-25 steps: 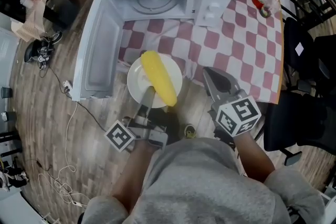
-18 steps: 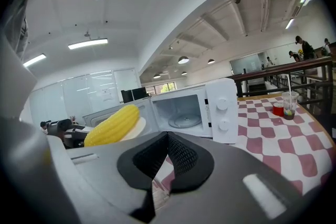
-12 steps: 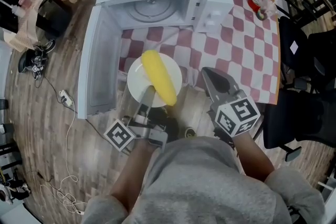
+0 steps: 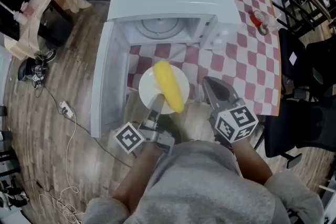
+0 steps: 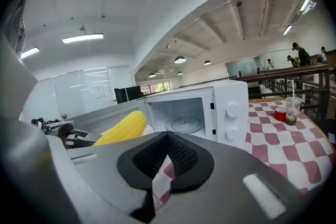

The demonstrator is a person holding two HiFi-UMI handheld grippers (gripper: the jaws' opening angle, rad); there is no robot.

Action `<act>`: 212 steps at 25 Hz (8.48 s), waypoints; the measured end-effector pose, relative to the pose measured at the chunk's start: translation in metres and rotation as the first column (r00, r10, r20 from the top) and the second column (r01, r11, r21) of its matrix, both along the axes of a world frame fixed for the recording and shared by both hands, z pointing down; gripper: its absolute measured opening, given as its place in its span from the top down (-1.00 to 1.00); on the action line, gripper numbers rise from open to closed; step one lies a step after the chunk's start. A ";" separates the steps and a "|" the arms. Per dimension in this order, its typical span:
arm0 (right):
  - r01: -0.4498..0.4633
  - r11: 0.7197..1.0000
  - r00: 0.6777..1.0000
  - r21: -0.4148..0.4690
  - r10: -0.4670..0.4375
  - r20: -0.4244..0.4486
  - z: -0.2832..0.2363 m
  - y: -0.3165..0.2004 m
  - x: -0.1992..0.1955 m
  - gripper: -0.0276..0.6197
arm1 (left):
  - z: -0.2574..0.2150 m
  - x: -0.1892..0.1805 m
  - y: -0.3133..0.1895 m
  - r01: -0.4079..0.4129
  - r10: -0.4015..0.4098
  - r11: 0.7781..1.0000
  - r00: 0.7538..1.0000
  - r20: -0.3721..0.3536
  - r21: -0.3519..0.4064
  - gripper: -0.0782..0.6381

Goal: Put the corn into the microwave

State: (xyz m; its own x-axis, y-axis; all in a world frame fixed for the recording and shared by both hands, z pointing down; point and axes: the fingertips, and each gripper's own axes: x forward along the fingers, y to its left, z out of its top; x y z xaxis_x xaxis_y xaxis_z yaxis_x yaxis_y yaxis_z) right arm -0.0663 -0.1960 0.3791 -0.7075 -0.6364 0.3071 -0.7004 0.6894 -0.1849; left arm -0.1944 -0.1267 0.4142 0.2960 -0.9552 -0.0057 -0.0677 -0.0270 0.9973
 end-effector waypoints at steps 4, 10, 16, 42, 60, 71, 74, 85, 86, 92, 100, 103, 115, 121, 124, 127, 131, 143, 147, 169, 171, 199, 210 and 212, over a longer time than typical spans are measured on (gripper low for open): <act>-0.008 1.000 1.000 -0.001 0.008 -0.001 0.002 -0.010 -0.015 0.92 | 0.003 -0.010 -0.013 -0.015 0.015 1.000 1.000 -0.006 -0.012 0.74; -0.034 0.999 0.999 -0.009 0.034 -0.004 0.005 -0.021 -0.024 0.92 | 0.006 -0.015 -0.034 -0.053 0.053 0.998 0.999 0.000 -0.016 0.74; -0.065 0.998 0.998 -0.012 0.065 -0.011 0.006 -0.029 -0.027 0.92 | 0.003 -0.017 -0.050 -0.090 0.090 0.996 0.996 -0.014 -0.004 0.74; -0.059 0.998 0.998 0.025 0.059 -0.014 0.000 -0.046 -0.039 0.92 | 0.015 -0.026 -0.070 -0.068 0.068 0.998 0.997 -0.032 -0.002 0.74; -0.045 0.999 0.999 -0.013 0.044 -0.032 0.028 -0.101 -0.051 0.92 | 0.071 -0.053 -0.167 0.023 -0.023 0.999 1.000 -0.013 -0.026 0.74; -0.032 0.998 0.999 -0.056 0.030 -0.039 0.041 -0.134 -0.058 0.92 | 0.111 -0.067 -0.217 0.070 -0.072 0.991 0.997 -0.016 -0.112 0.74; -0.027 0.997 0.999 -0.069 0.025 -0.034 0.043 -0.140 -0.060 0.92 | 0.113 -0.067 -0.222 0.070 -0.072 0.991 0.997 -0.017 -0.117 0.74; -0.014 0.997 1.000 -0.079 0.012 -0.028 0.048 -0.150 -0.065 0.92 | 0.112 -0.068 -0.242 0.063 -0.065 0.989 0.998 -0.009 -0.133 0.74; -0.013 0.997 1.000 -0.079 0.011 -0.028 0.048 -0.150 -0.064 0.92 | 0.112 -0.067 -0.242 0.062 -0.064 0.989 0.998 -0.010 -0.134 0.74; -0.008 0.997 0.999 -0.075 0.006 -0.032 0.048 -0.148 -0.064 0.92 | 0.111 -0.065 -0.239 0.043 -0.046 0.991 0.999 -0.020 -0.124 0.69; -0.021 0.997 0.999 -0.077 0.019 -0.027 0.050 -0.141 -0.060 0.92 | 0.092 -0.062 -0.235 -0.049 0.049 0.999 0.998 -0.043 0.015 0.23; -0.021 0.997 0.999 -0.078 0.019 -0.027 0.051 -0.138 -0.060 0.92 | 0.081 -0.053 -0.234 -0.110 0.109 0.991 0.994 0.019 0.071 0.00; -0.027 0.997 0.999 -0.070 0.025 -0.023 0.052 -0.125 -0.055 0.92 | 0.105 -0.027 -0.204 -0.319 0.325 0.938 0.671 0.667 -0.136 -0.48; -0.037 0.999 0.999 -0.040 0.036 -0.012 0.045 -0.116 -0.051 0.92 | 0.103 -0.058 -0.194 -0.122 0.180 0.981 0.257 0.950 -0.152 -0.56; -0.037 0.999 0.999 -0.013 0.037 -0.021 0.043 -0.109 -0.047 0.92 | 0.105 -0.057 -0.195 -0.110 0.173 0.981 0.154 0.973 -0.158 -0.48; -0.046 0.999 0.998 -0.004 0.046 -0.031 0.043 -0.104 -0.039 0.92 | 0.108 -0.053 -0.199 -0.105 0.179 0.981 0.165 0.970 -0.163 -0.27; -0.062 0.998 0.998 -0.005 0.062 -0.034 0.044 -0.103 -0.030 0.92 | 0.109 -0.051 -0.205 -0.093 0.186 0.981 0.182 0.965 -0.171 -0.21; -0.087 0.996 0.996 -0.027 0.086 -0.030 0.051 -0.123 -0.024 0.92 | 0.113 -0.065 -0.236 0.002 0.300 0.952 0.203 0.932 -0.307 0.20; -0.084 0.996 0.996 -0.031 0.083 -0.025 0.053 -0.132 -0.026 0.92 | 0.110 -0.066 -0.233 0.026 0.330 0.940 0.194 0.924 -0.341 0.40; -0.086 0.995 0.996 -0.045 0.085 -0.020 0.063 -0.144 -0.025 0.92 | 0.103 -0.070 -0.260 0.037 0.450 0.891 0.068 0.891 -0.453 0.64; -0.091 0.995 0.996 -0.046 0.090 -0.021 0.063 -0.140 -0.023 0.92 | 0.103 -0.071 -0.265 0.031 0.442 0.895 0.078 0.894 -0.445 0.64; -0.088 0.992 0.994 0.087 0.093 -0.057 0.004 -0.016 0.042 0.92 | -0.003 -0.017 -0.063 -0.096 0.059 0.994 0.113 0.992 -0.048 0.75; -0.119 0.990 0.991 0.075 0.123 -0.054 -0.006 0.007 0.068 0.92 | -0.023 0.013 -0.002 -0.119 0.029 0.993 0.099 0.995 -0.017 0.75; -0.110 0.991 0.991 0.078 0.115 -0.067 -0.007 0.012 0.076 0.92 | -0.024 0.023 0.004 -0.112 0.034 0.993 0.101 0.994 -0.023 0.75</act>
State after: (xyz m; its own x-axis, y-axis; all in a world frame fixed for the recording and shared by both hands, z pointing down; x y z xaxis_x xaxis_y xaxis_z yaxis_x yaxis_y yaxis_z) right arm 0.0095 -0.1837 0.3723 -0.6086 -0.7334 0.3028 -0.7836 0.6157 -0.0835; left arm -0.1718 -0.1223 0.3906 0.1427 -0.9381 0.3155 -0.9897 -0.1382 0.0367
